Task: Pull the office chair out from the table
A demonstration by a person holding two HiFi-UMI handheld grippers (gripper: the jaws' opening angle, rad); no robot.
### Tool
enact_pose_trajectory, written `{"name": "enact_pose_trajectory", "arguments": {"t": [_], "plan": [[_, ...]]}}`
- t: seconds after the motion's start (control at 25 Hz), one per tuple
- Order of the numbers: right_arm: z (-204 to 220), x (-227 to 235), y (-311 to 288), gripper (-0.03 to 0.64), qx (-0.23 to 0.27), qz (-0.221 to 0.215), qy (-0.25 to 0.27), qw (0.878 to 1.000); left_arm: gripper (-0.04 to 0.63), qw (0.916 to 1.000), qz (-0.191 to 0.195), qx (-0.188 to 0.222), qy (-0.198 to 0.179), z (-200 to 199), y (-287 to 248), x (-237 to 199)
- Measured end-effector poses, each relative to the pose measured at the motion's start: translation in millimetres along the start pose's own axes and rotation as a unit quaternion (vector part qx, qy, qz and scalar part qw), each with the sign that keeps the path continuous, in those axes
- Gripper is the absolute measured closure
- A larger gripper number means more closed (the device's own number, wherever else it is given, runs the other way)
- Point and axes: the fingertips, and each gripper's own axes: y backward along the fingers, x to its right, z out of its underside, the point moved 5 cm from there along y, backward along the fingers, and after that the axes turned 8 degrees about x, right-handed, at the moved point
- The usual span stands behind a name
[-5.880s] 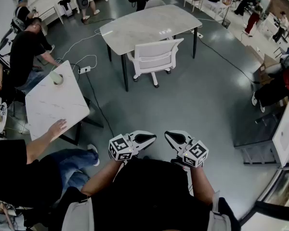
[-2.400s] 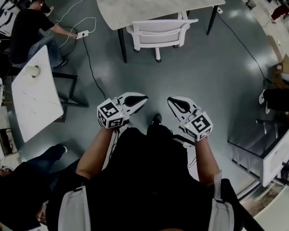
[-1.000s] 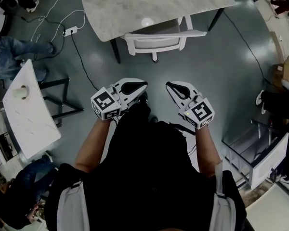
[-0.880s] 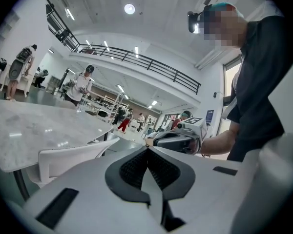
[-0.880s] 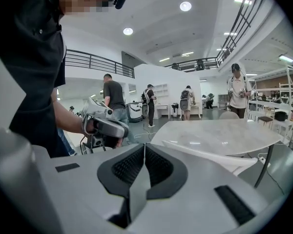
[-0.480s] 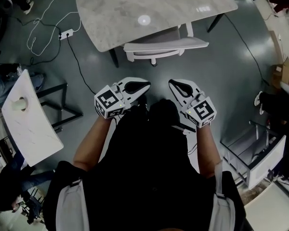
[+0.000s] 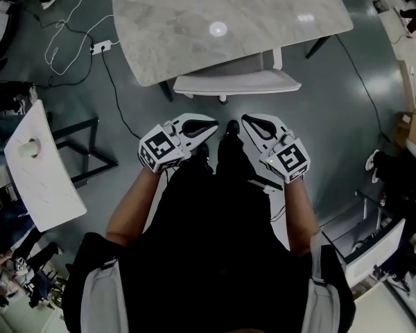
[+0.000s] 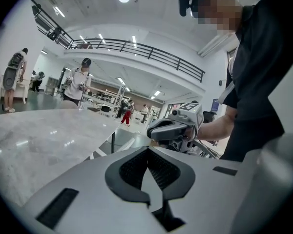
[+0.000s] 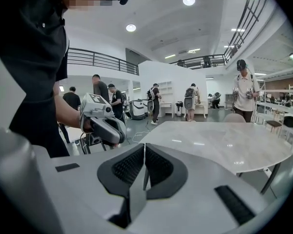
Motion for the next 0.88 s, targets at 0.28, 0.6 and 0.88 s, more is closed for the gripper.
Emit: {"name": "enact_pose_trajectory", "arguments": {"t": [0.28,0.6,0.88], "plan": [[-4.3,55.5,-7.6,0.594,-0.024,-0.029,0.040,0.999,0.583,0.9950,-0.032,-0.072,-0.062,-5.2,-43.9,-30.6],[26.1,82.0,-22.5,0.592,-0.115,-0.111,0.146,0.976,0.583,0.9785,-0.065,-0.148,-0.129,-9.5,-88.6,-55.5],[46.5,84.3,-32.2,0.537,-0.143,-0.174,0.179,0.958,0.581,0.9434,-0.099,-0.255,-0.188,6.8,-105.7,-67.3]]}}
